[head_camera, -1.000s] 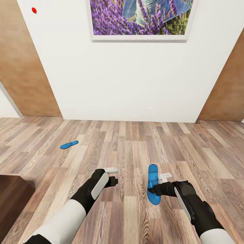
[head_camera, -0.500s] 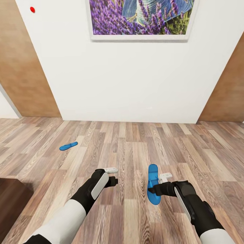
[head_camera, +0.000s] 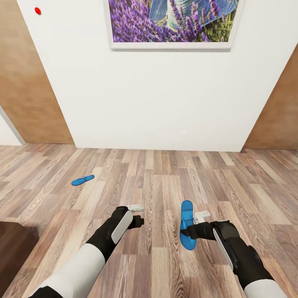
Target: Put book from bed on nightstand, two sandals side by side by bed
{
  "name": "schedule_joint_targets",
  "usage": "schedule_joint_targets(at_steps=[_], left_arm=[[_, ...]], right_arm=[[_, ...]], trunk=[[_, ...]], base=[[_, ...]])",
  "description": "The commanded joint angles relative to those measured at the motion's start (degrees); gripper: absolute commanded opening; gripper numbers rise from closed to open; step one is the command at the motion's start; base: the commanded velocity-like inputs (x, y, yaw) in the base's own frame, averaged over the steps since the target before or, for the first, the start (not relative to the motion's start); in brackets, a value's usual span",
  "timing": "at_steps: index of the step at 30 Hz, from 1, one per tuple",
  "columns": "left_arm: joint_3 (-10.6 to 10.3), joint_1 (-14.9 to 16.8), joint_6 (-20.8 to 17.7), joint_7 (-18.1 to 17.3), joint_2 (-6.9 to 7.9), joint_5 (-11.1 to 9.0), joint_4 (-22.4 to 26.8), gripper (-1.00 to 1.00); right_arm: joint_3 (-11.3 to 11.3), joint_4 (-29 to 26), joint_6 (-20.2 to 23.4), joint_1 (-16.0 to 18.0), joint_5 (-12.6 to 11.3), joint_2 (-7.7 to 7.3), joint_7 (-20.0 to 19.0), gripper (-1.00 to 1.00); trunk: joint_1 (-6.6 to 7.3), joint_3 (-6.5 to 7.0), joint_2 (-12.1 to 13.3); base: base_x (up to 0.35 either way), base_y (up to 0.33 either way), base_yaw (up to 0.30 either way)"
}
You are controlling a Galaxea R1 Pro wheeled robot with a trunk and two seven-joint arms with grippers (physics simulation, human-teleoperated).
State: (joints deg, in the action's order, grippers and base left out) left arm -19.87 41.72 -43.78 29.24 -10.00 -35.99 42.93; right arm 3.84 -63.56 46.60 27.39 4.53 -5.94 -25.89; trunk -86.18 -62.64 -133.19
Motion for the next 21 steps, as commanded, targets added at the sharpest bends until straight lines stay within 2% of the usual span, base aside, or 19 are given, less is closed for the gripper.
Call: schedule_joint_targets(at_steps=[1,21], left_arm=[[-0.08,0.03,-0.08,0.55,0.0,-0.56,0.05,1.0],[-0.08,0.03,-0.08,0.55,0.0,-0.57,0.05,1.0]], right_arm=[[0.08,-0.07,0.16,0.03,0.48,-0.04,-0.38,-1.0],[0.1,-0.07,0.16,0.03,0.48,-0.04,-0.39,-1.0]], trunk=[[0.0,-0.05,-0.02],[0.0,-0.05,-0.02]], base=[[0.074,0.0,0.0],[0.074,0.0,0.0]])
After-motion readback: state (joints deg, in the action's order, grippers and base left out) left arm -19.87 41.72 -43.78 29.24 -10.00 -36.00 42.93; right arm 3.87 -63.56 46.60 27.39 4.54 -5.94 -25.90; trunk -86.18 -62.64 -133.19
